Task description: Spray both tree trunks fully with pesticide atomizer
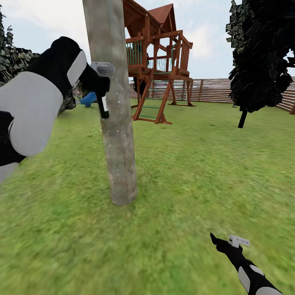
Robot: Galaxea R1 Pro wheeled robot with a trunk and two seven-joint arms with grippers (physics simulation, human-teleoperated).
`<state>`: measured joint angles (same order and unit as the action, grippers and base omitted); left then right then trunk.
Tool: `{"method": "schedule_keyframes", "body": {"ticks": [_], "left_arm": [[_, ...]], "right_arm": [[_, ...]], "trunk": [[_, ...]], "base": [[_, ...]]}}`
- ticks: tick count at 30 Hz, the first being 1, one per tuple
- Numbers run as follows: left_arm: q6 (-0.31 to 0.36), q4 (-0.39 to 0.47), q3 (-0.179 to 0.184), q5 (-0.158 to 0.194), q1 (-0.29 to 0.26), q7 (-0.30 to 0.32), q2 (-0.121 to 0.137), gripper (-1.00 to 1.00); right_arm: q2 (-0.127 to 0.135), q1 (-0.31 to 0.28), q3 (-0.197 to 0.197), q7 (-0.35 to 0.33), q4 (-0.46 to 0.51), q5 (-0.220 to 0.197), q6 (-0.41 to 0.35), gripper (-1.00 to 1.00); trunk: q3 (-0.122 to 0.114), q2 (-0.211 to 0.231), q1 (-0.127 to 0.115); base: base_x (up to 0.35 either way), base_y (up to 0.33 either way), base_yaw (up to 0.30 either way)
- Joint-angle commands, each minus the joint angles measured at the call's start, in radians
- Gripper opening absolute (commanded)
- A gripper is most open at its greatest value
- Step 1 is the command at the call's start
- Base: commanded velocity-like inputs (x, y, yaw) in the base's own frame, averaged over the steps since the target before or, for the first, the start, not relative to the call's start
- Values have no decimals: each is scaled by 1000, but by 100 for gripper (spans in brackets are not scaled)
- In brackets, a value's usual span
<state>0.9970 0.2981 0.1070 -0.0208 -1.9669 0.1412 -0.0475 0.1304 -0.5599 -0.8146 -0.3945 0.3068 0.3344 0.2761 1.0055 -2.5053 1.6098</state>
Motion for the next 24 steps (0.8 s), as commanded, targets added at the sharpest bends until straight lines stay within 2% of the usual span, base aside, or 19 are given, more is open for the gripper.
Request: {"method": "schedule_keyframes", "body": {"ticks": [1,5,8,11,13,15,20,23,24], "left_arm": [[0,-11,0,1,-10,0,0,-100],[0,-42,2,1,-19,0,0,-100],[-4,-144,4,0,-20,0,0,-100],[-7,-201,6,-1,-18,1,0,-100],[-13,-257,6,-2,2,1,1,-100],[-15,-273,6,-2,23,1,3,-100],[-30,-277,5,-4,161,1,5,-100],[-68,-278,5,-4,260,1,8,-100],[-72,-278,5,-4,278,1,9,-100]], "right_arm": [[0,0,0,0,0,0,0,100],[0,0,0,0,0,0,0,100],[0,0,0,0,0,0,0,100],[0,0,0,0,0,0,0,100],[0,0,0,0,0,0,0,100],[0,0,0,0,0,0,0,100],[0,0,0,0,0,0,0,100],[0,0,0,0,0,0,0,100],[0,0,0,0,0,0,0,100]], "trunk": [[0,0,0],[0,0,0],[0,0,0],[0,0,0],[0,0,0],[0,0,0],[0,0,0],[0,0,0],[0,0,0]], "base": [[0,0,0],[0,0,0],[0,0,0],[0,0,0],[0,0,0],[0,0,0],[0,0,0],[0,0,0],[0,0,0]]}}
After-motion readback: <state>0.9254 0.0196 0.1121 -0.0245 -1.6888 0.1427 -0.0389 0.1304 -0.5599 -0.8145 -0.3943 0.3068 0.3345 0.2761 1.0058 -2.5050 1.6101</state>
